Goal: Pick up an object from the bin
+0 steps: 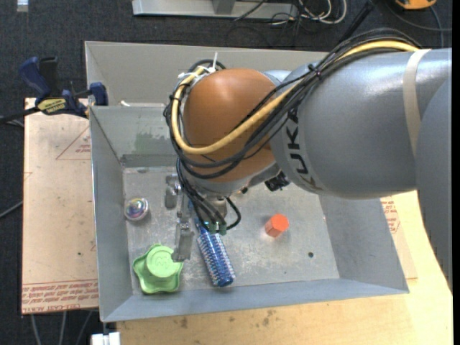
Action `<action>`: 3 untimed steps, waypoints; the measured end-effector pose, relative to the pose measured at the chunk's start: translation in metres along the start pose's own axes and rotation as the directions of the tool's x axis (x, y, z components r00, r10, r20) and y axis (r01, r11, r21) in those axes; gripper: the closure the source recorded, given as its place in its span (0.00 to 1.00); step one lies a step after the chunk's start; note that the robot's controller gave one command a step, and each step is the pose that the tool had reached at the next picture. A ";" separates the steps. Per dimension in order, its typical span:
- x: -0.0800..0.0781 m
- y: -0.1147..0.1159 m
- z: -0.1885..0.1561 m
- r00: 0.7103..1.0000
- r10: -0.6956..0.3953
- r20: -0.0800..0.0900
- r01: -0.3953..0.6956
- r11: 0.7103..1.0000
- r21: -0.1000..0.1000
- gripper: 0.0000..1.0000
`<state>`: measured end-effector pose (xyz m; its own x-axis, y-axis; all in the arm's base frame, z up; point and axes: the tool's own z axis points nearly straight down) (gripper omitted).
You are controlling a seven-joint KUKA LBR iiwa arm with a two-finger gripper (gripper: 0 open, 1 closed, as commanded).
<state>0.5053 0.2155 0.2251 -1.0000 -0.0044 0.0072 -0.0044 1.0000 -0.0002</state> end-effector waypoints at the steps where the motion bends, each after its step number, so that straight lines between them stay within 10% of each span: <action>1: 0.018 0.005 0.156 1.000 0.002 0.020 -0.002 1.000 -0.006 0.00; 3: 0.026 -0.006 0.126 0.984 0.176 0.006 -0.176 0.984 -0.002 0.00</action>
Offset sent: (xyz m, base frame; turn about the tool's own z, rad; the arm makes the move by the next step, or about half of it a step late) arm -0.0230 0.0044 -0.1551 0.0005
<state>0.4788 0.2098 0.0992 -0.9851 0.1720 0.0012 0.1720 0.9851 0.0006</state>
